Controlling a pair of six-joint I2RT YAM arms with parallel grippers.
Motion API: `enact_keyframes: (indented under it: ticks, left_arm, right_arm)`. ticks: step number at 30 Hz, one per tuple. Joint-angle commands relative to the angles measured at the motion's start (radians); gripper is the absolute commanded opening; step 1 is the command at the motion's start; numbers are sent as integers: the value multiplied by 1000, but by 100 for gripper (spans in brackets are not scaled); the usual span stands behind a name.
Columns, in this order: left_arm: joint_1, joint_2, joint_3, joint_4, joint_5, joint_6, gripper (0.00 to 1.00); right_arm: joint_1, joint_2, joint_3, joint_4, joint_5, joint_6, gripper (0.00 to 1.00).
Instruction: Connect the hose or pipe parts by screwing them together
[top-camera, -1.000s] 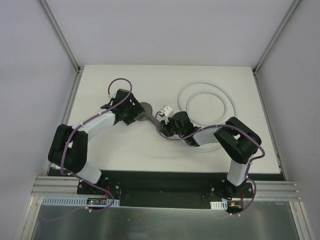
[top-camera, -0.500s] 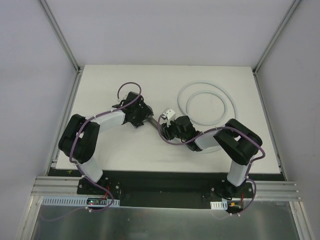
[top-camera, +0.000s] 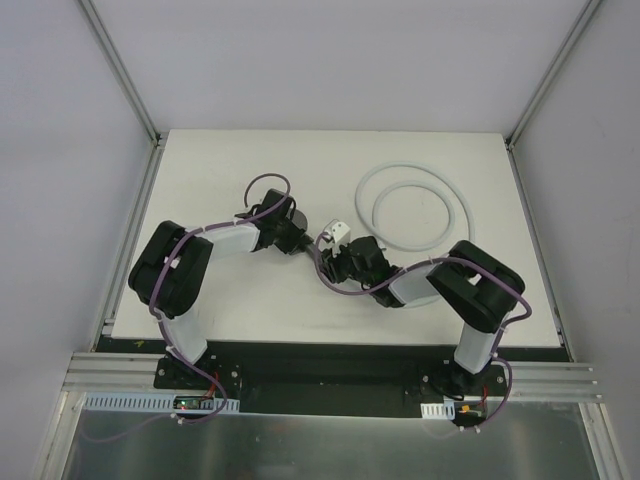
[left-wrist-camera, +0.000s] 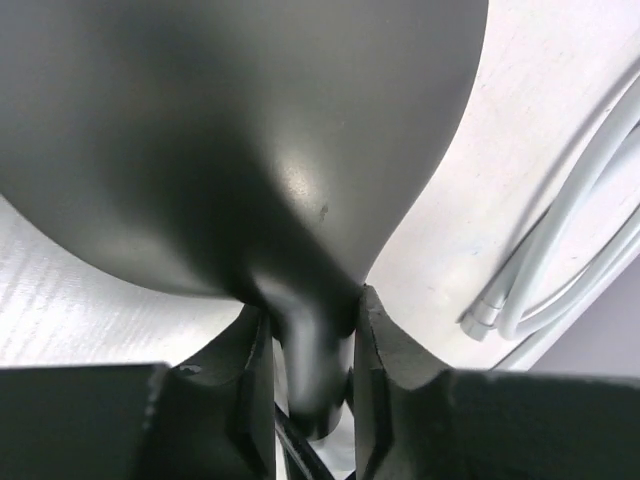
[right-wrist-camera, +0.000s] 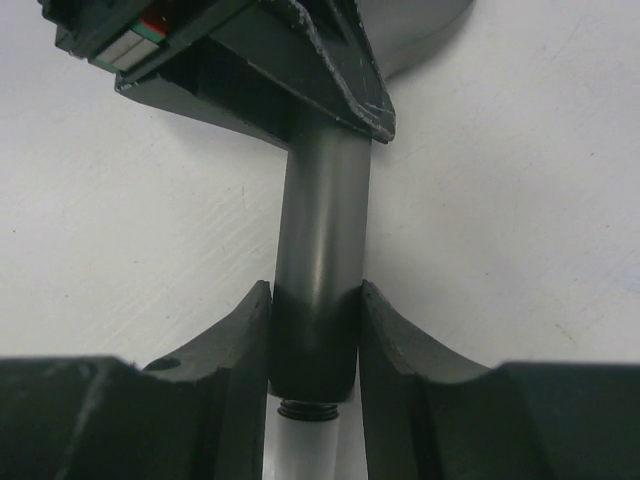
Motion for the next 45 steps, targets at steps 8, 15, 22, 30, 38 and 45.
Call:
enact_keyframes:
  ticks: [8,15,22,30,38,45]
  left_arm:
    - [-7,-166,-56,22,0,90,0]
    - [-12,-388,-104,25,-37,93,0]
    - [-49,-577,-133,25,-127,87,0]
    - [-61,-655,-142,24,-141,111,0]
    - [-61,-743,-277,297,-71,218,0]
    - [-60,-798,-512,892,135,355,0]
  right_arm:
    - [19,-351,-139,7,19,-81,80]
    - [28,-543,-254,-36,-1,-188,96]
    - [118,-603,-195,-134,65,-280,65]
    - [194,-546,-124,-147,191,-253,37]
    - [169,-551,-138,21,111,-5,1]
    - [-22,-504,-182,261,-289,326,1]
